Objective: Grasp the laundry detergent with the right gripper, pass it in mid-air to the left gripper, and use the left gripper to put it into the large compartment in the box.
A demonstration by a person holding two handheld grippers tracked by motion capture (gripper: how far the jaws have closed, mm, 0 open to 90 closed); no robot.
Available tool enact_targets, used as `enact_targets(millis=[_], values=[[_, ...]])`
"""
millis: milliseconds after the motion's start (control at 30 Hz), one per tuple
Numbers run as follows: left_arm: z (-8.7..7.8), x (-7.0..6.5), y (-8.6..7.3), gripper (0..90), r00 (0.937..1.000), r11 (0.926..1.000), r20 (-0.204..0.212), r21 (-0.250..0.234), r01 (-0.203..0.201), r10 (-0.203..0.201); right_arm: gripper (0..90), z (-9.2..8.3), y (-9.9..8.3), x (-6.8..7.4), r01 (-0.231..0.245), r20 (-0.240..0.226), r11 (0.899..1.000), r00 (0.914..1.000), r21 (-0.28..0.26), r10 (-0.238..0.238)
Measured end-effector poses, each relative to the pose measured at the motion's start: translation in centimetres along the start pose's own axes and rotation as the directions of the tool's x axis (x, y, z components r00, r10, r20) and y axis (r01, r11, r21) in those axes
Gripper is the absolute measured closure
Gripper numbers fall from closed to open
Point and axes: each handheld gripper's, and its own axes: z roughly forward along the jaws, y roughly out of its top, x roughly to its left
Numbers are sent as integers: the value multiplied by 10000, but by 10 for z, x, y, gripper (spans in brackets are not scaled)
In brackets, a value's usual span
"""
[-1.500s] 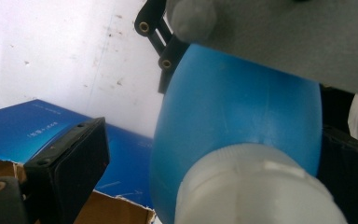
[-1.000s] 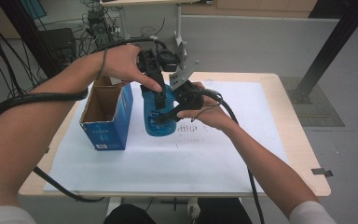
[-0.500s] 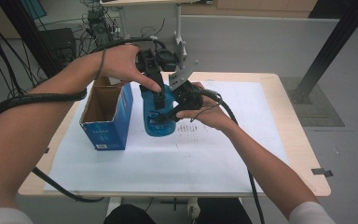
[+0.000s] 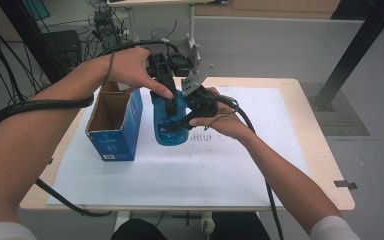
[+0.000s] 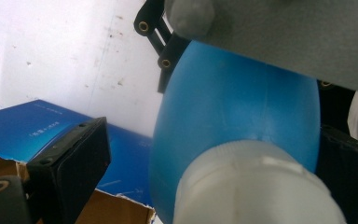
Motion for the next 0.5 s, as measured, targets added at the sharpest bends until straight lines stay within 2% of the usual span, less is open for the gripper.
enact_targets(millis=[500], values=[[0, 0, 1, 59, 10000, 10000, -9, -52, -20, 20, 440, -1, 0, 0, -78, 8, 9999, 10000, 79, 78]])
